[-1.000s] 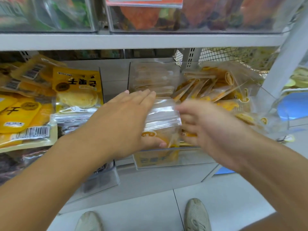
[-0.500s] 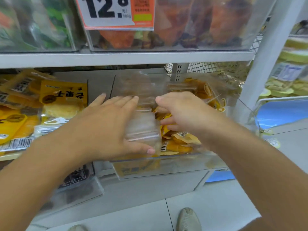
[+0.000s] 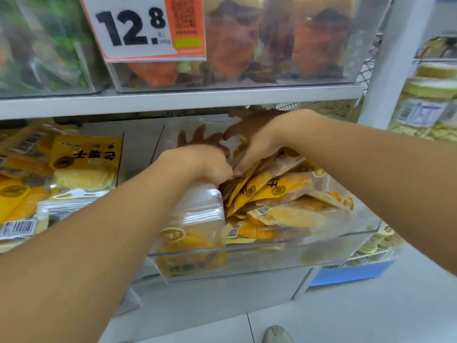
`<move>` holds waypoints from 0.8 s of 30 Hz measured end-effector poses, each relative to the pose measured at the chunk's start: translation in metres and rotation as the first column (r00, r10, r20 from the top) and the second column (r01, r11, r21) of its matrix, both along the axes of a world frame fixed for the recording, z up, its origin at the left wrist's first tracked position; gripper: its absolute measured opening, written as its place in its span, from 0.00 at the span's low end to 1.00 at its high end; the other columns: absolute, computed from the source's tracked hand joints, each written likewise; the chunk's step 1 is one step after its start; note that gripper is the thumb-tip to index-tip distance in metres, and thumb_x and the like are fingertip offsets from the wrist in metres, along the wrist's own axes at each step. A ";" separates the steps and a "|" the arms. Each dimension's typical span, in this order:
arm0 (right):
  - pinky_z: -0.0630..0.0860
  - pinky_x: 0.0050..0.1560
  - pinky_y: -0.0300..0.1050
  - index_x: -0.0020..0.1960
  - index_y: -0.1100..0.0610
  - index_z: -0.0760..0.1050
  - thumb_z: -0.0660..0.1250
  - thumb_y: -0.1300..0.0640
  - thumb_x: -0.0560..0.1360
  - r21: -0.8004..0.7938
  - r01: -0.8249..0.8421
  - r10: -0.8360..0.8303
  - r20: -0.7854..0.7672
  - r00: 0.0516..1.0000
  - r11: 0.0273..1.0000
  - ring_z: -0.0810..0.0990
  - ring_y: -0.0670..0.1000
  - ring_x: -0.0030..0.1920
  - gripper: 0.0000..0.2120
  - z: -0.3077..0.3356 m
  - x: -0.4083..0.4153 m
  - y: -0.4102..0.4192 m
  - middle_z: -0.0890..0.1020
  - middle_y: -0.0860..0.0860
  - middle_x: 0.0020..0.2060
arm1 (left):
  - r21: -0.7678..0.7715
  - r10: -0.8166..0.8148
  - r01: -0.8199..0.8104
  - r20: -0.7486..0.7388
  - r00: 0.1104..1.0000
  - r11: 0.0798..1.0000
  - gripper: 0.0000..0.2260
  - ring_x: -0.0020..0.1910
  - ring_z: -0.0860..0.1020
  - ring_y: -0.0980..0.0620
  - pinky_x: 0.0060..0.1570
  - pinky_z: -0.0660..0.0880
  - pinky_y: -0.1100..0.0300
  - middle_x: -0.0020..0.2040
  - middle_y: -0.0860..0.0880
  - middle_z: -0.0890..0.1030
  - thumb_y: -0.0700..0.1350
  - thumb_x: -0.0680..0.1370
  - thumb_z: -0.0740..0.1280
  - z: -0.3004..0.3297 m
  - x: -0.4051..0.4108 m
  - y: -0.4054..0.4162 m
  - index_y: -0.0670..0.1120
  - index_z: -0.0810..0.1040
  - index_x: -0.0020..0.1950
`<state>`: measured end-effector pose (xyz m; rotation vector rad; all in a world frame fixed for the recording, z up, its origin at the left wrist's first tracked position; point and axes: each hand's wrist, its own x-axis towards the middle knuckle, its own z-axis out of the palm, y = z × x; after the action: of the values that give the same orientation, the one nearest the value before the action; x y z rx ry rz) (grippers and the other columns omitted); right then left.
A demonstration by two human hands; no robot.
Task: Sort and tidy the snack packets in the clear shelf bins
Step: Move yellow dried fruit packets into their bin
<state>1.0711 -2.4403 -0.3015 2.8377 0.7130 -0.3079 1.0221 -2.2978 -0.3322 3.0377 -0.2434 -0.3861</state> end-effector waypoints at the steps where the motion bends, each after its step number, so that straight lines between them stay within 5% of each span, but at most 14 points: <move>1: 0.67 0.70 0.51 0.74 0.41 0.64 0.69 0.24 0.63 -0.028 -0.039 0.039 0.010 0.999 0.999 0.68 0.54 0.70 0.45 0.000 0.003 0.004 0.69 0.47 0.72 | 0.028 0.014 -0.014 0.006 1.000 1.000 0.24 0.71 0.67 0.45 0.70 0.65 0.49 0.75 0.47 0.68 0.61 0.80 0.61 -0.005 0.003 0.004 0.52 0.72 0.72; 4: 0.70 0.67 0.50 0.70 0.43 0.72 0.67 0.28 0.69 -0.129 -0.132 0.139 0.043 0.989 0.983 0.64 0.56 0.74 0.34 -0.007 0.011 0.009 0.53 0.52 0.79 | 0.106 0.046 -0.050 0.045 0.998 0.993 0.31 0.81 0.40 0.45 0.78 0.45 0.40 0.83 0.55 0.46 0.62 0.78 0.61 -0.014 0.005 0.006 0.56 0.61 0.79; 6: 0.73 0.58 0.48 0.69 0.46 0.74 0.63 0.33 0.76 -0.221 -0.155 0.176 0.080 0.981 0.963 0.69 0.59 0.70 0.27 -0.011 0.015 0.008 0.47 0.53 0.81 | 0.104 0.067 -0.071 0.045 0.997 0.992 0.33 0.79 0.33 0.46 0.77 0.39 0.40 0.82 0.58 0.40 0.60 0.78 0.62 -0.015 0.006 0.007 0.58 0.55 0.81; 7: 0.74 0.53 0.46 0.70 0.48 0.74 0.60 0.38 0.80 -0.237 -0.173 0.201 0.098 0.975 0.956 0.73 0.60 0.66 0.23 -0.014 0.018 0.005 0.47 0.52 0.81 | 0.098 0.081 -0.084 0.036 0.996 0.992 0.33 0.79 0.32 0.47 0.77 0.39 0.40 0.82 0.59 0.39 0.60 0.78 0.62 -0.014 0.005 0.008 0.58 0.55 0.81; 9: 0.77 0.46 0.47 0.73 0.50 0.70 0.58 0.46 0.83 -0.135 -0.183 0.198 0.110 0.974 0.974 0.79 0.56 0.53 0.20 -0.018 0.019 -0.006 0.66 0.51 0.75 | 0.100 0.085 -0.089 0.037 0.996 0.991 0.32 0.79 0.32 0.47 0.77 0.39 0.40 0.81 0.60 0.39 0.61 0.78 0.62 -0.014 0.006 0.009 0.59 0.57 0.80; 11: 0.79 0.46 0.47 0.61 0.49 0.78 0.58 0.45 0.83 -0.061 -0.203 0.208 0.094 0.974 0.977 0.79 0.52 0.43 0.14 -0.017 0.011 -0.021 0.81 0.49 0.54 | 0.116 0.065 -0.068 0.031 0.997 0.991 0.28 0.79 0.33 0.47 0.77 0.40 0.40 0.81 0.60 0.39 0.60 0.78 0.62 -0.012 0.007 0.009 0.61 0.62 0.78; 13: 0.77 0.46 0.45 0.45 0.53 0.76 0.60 0.47 0.81 -0.149 -0.230 0.246 0.102 0.964 0.962 0.77 0.53 0.40 0.13 -0.017 -0.001 -0.033 0.78 0.49 0.39 | 0.120 0.052 -0.055 0.028 0.998 0.991 0.25 0.80 0.33 0.47 0.78 0.42 0.40 0.81 0.60 0.39 0.58 0.78 0.62 -0.010 0.008 0.010 0.61 0.65 0.76; 16: 0.73 0.39 0.45 0.39 0.53 0.72 0.63 0.55 0.79 -0.252 -0.255 0.272 0.037 0.961 0.933 0.72 0.51 0.34 0.10 -0.017 -0.018 -0.038 0.70 0.48 0.31 | 0.116 0.041 -0.045 0.041 0.998 0.992 0.22 0.80 0.34 0.46 0.78 0.43 0.40 0.81 0.60 0.40 0.57 0.79 0.62 -0.009 0.007 0.010 0.62 0.68 0.74; 19: 0.74 0.40 0.46 0.43 0.54 0.76 0.62 0.59 0.78 -0.282 -0.273 0.285 0.002 0.959 0.920 0.75 0.52 0.36 0.07 -0.021 -0.016 -0.045 0.76 0.49 0.33 | 0.139 0.027 -0.031 0.028 0.999 0.990 0.21 0.80 0.34 0.46 0.78 0.43 0.40 0.82 0.60 0.40 0.57 0.80 0.61 -0.008 0.007 0.006 0.61 0.68 0.73; 21: 0.77 0.50 0.48 0.52 0.52 0.77 0.60 0.56 0.80 -0.194 -0.270 0.264 -0.055 0.963 0.943 0.79 0.52 0.45 0.07 -0.021 -0.013 -0.050 0.82 0.49 0.43 | 0.188 0.012 -0.011 -0.004 1.000 0.982 0.25 0.80 0.37 0.45 0.78 0.44 0.40 0.82 0.58 0.42 0.61 0.78 0.64 -0.001 0.006 0.003 0.59 0.67 0.75; 24: 0.71 0.66 0.46 0.73 0.41 0.66 0.61 0.44 0.81 0.191 -0.111 0.142 -0.161 0.977 0.975 0.76 0.47 0.61 0.20 -0.023 -0.013 -0.055 0.77 0.42 0.64 | 0.155 -0.045 0.046 -0.016 0.999 0.987 0.29 0.72 0.68 0.46 0.69 0.68 0.46 0.70 0.51 0.72 0.66 0.70 0.73 0.019 0.004 -0.008 0.56 0.76 0.68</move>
<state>1.0578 -2.4956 -0.3240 2.9416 1.0012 -0.4991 1.0264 -2.3059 -0.3129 3.1861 -0.2958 -0.4467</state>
